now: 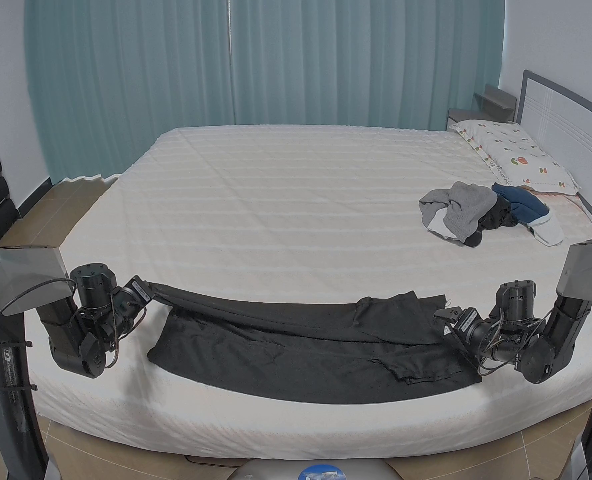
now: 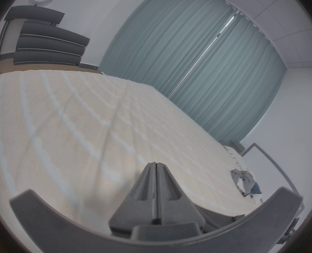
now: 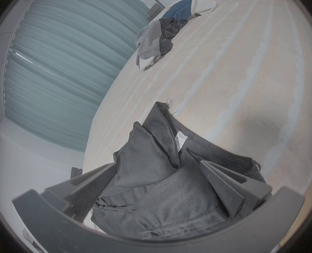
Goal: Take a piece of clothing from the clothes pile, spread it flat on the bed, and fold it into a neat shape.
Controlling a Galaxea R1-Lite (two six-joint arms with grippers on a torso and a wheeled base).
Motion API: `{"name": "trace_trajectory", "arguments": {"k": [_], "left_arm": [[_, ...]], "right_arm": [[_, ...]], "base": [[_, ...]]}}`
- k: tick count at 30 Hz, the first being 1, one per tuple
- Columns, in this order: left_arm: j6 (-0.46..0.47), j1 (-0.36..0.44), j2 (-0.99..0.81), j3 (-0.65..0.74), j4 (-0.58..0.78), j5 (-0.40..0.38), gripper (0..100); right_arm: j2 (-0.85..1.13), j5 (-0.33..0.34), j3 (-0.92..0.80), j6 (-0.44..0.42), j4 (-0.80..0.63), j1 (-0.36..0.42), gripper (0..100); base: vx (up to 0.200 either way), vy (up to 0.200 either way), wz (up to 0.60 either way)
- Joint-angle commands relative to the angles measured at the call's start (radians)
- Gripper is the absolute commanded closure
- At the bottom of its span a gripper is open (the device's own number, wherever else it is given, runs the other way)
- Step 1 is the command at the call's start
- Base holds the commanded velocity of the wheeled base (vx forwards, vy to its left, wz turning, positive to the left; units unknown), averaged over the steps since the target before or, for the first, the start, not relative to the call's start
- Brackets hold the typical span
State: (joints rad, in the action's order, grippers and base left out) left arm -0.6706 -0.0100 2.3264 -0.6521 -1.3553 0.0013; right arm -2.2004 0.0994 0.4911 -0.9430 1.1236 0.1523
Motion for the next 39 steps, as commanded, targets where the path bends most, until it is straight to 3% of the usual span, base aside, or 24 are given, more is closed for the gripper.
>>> {"name": "trace_trajectory", "arguments": {"k": [1, 7, 15, 19, 27, 36, 37, 39], "left_arm": [[0.005, -0.002, 0.027, 0.017, 0.002, 0.002, 100], [0.068, -0.001, 0.037, 0.058, 0.058, 0.016, 100], [0.069, 0.008, 0.037, 0.063, 0.058, 0.016, 100], [0.069, 0.008, 0.037, 0.062, 0.058, 0.016, 100], [0.069, 0.012, 0.037, 0.06, 0.058, 0.016, 100], [0.069, 0.016, 0.037, 0.06, 0.058, 0.016, 100], [0.069, 0.016, 0.037, 0.06, 0.058, 0.016, 100], [0.069, 0.022, 0.037, 0.062, 0.059, 0.016, 100]], "right_arm": [[0.002, 0.0, 0.001, -0.002, 0.001, -0.002, 0], [0.008, 0.0, 0.014, -0.019, -0.001, -0.02, 0], [-0.012, 0.006, 0.116, -0.019, -0.1, -0.036, 0], [-0.035, 0.057, 0.158, -0.014, -0.145, -0.042, 0], [-0.11, 0.071, 0.208, 0.039, -0.151, -0.039, 0], [-0.139, 0.071, 0.233, 0.043, -0.143, -0.03, 0], [-0.139, 0.071, 0.235, 0.043, -0.143, -0.03, 100], [-0.139, 0.069, 0.233, 0.044, -0.142, -0.03, 100]], "base": [[0.0, 0.0, 0.0], [0.0, 0.0, 0.0], [0.0, 0.0, 0.0], [0.0, 0.0, 0.0], [0.0, 0.0, 0.0], [0.0, 0.0, 0.0], [0.0, 0.0, 0.0], [0.0, 0.0, 0.0]]}}
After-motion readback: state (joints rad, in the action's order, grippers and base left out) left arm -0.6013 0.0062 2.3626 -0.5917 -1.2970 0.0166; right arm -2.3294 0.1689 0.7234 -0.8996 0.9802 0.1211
